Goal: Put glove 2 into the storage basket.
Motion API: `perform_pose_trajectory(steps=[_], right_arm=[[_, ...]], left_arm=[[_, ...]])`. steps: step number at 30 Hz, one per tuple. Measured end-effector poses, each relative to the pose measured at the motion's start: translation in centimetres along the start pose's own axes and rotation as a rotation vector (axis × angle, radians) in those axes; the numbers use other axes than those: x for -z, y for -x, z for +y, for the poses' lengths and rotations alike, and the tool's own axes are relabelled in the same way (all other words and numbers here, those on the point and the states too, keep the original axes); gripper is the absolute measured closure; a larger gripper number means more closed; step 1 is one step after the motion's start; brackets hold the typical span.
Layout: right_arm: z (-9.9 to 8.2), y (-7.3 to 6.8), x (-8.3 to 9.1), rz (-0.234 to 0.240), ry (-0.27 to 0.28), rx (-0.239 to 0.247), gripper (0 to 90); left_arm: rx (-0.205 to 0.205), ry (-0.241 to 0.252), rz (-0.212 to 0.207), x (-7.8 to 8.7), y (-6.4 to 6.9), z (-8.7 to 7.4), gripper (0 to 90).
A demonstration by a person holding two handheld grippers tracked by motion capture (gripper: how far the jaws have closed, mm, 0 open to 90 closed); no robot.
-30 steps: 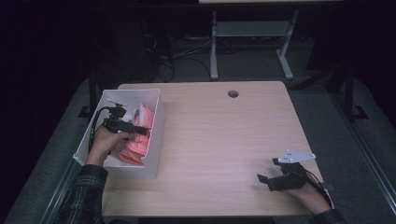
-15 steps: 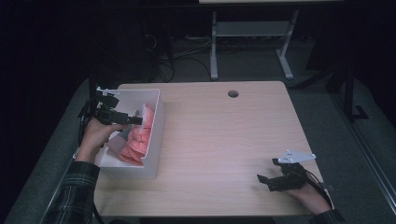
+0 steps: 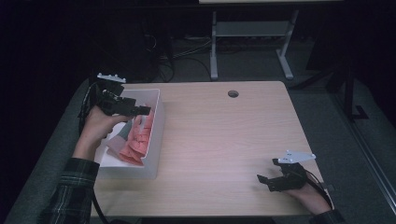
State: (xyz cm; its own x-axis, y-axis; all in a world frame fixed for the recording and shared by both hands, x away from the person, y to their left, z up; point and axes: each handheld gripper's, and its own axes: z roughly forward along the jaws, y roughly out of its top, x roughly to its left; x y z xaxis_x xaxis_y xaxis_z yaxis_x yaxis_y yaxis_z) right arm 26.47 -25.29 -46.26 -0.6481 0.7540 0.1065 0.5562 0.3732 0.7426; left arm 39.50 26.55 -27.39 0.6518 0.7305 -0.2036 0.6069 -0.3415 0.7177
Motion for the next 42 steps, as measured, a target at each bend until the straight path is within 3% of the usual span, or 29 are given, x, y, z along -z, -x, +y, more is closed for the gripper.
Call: perform_pose_trajectory(steps=[9, 17, 27, 30, 42], right_arm=[[-0.1, 0.0, 0.0, 0.001, -0.009, -0.002, 8.7], [-0.1, 0.0, -0.1, -0.001, -0.019, -0.002, 8.7], [-0.2, -0.1, -0.3, -0.021, -0.014, 0.010, 8.7], [-0.3, -0.1, -0.4, -0.027, -0.012, 0.009, 8.7], [-0.3, -0.1, -0.5, -0.027, -0.012, 0.015, 8.7]], left_arm=[[-0.079, 0.009, -0.035, -0.9, 3.8, 1.3, 14.1], [-0.118, 0.012, -0.078, -2.5, 6.8, 1.4, 14.2], [-0.156, -0.010, -0.132, -5.1, 10.4, 0.4, 14.2], [-0.170, -0.017, -0.131, -6.0, 11.4, -0.1, 14.3], [-0.208, -0.049, -0.170, -10.1, 14.1, -2.9, 14.3]])
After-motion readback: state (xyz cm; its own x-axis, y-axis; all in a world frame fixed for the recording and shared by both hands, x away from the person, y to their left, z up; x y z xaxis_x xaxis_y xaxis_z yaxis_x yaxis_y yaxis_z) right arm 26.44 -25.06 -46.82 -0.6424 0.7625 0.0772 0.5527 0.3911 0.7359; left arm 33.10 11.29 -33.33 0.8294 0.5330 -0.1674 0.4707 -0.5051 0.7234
